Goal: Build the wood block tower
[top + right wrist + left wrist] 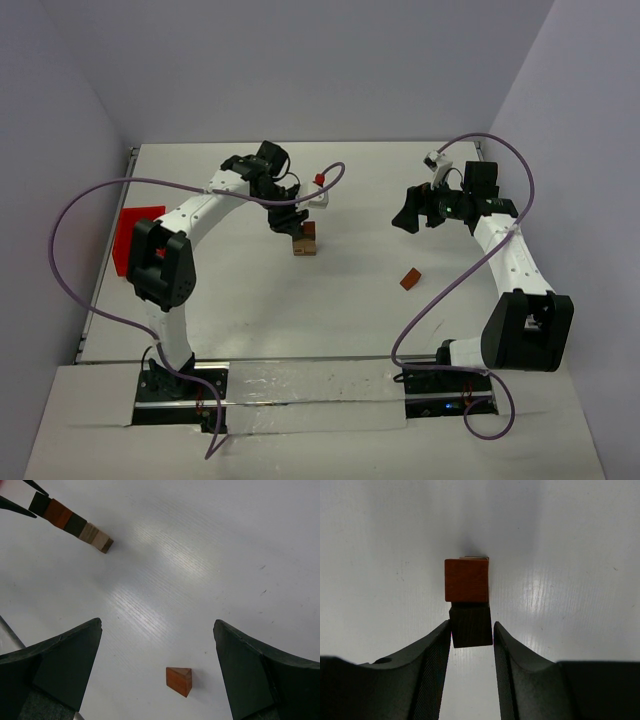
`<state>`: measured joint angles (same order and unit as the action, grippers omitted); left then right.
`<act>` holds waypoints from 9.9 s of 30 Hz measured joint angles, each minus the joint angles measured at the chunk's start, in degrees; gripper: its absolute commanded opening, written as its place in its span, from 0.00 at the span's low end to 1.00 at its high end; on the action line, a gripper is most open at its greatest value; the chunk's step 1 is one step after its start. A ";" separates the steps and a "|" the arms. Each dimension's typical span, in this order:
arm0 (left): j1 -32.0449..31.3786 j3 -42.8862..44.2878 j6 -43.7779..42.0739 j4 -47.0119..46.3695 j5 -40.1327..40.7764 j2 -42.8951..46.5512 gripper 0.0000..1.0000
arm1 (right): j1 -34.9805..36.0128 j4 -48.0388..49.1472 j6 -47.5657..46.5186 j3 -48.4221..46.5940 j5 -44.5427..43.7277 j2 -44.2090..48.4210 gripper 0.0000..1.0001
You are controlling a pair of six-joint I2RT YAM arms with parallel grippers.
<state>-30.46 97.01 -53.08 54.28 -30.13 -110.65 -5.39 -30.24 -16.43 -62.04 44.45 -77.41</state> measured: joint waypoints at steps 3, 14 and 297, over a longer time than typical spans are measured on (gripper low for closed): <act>0.02 0.00 0.02 0.00 0.02 -0.07 0.46 | 0.00 -0.05 0.00 0.00 0.00 -0.04 1.00; 0.00 0.04 0.29 -0.01 0.18 -0.07 0.40 | 0.00 -0.07 -0.04 0.00 0.00 -0.13 1.00; -29.82 -26.08 17.38 -35.85 7.29 39.84 0.00 | 9.55 -28.99 4.00 -41.61 27.17 -21.00 1.00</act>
<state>-60.27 70.94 -35.70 18.43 -22.85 -70.81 4.16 -59.23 -12.43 -103.65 71.61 -98.40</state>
